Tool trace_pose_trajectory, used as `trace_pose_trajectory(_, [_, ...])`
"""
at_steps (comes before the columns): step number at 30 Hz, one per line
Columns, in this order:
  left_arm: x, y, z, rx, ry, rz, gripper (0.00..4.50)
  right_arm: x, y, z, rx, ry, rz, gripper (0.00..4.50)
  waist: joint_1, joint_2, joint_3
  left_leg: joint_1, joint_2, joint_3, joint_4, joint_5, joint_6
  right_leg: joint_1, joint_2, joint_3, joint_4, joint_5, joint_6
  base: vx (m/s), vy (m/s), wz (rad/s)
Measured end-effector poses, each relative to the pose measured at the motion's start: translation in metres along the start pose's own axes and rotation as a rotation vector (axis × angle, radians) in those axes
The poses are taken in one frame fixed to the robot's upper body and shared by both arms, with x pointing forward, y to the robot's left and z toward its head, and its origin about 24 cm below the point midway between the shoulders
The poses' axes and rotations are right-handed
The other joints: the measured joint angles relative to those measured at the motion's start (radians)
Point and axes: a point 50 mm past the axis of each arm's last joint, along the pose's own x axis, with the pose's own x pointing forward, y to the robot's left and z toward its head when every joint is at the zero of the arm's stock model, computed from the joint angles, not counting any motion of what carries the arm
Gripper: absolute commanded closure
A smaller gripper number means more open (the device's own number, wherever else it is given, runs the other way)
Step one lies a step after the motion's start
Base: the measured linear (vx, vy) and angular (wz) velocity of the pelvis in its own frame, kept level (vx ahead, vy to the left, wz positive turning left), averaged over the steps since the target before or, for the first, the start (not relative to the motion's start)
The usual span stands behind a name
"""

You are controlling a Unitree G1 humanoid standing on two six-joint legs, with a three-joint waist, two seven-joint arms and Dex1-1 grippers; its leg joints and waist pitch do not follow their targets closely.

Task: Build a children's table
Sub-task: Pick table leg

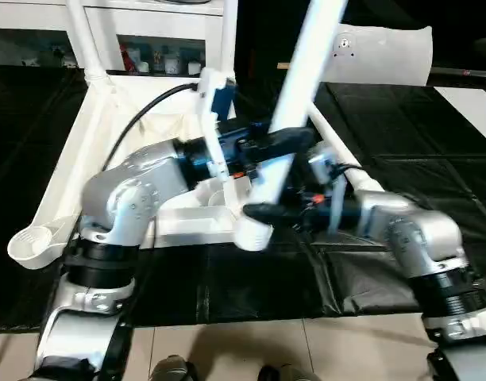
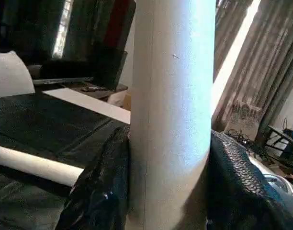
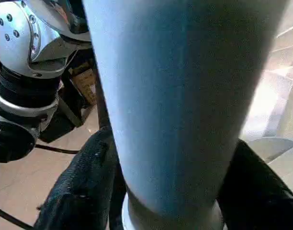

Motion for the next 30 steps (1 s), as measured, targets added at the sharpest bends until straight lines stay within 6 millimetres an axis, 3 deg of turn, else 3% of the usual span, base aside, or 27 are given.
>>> trace_pose_trajectory(17, [-0.0005,-0.0021,-0.0003,0.003,0.007,-0.045,2.68,-0.0019,0.0015,0.0003,0.01,-0.009,0.044,1.42,0.011,0.0,0.0,0.0,0.0,0.0,0.0,0.0,0.0,0.0,0.0,0.0,0.0,0.003,-0.005,0.0,0.0,0.0])
trace_pose_trajectory(18, [-0.0003,-0.0023,-0.0005,0.003,0.008,-0.047,2.68,-0.0022,0.0016,0.0004,0.01,-0.01,0.046,1.7,0.011,0.0,0.0,0.0,0.0,0.0,0.0,0.0,0.0,0.0,0.0,0.0,0.0,0.003,-0.004,0.0,0.0,0.0])
trace_pose_trajectory(27, [0.0,-0.0036,-0.0005,0.002,0.007,-0.067,2.68,-0.0026,0.0015,0.0005,0.012,-0.011,0.044,2.45,0.011,0.0,0.0,0.0,0.0,0.0,0.0,0.0,0.0,0.0,0.0,0.0,0.0,0.003,-0.004,0.0,0.0,0.0])
trace_pose_trajectory(30, [0.0002,-0.0034,-0.0007,0.0,0.007,-0.065,2.68,-0.0024,0.0015,0.0005,0.012,-0.012,0.045,2.49,0.011,0.0,0.0,0.0,0.0,0.0,0.0,0.0,0.0,0.0,0.0,0.0,0.0,0.003,-0.005,0.0,0.0,0.0])
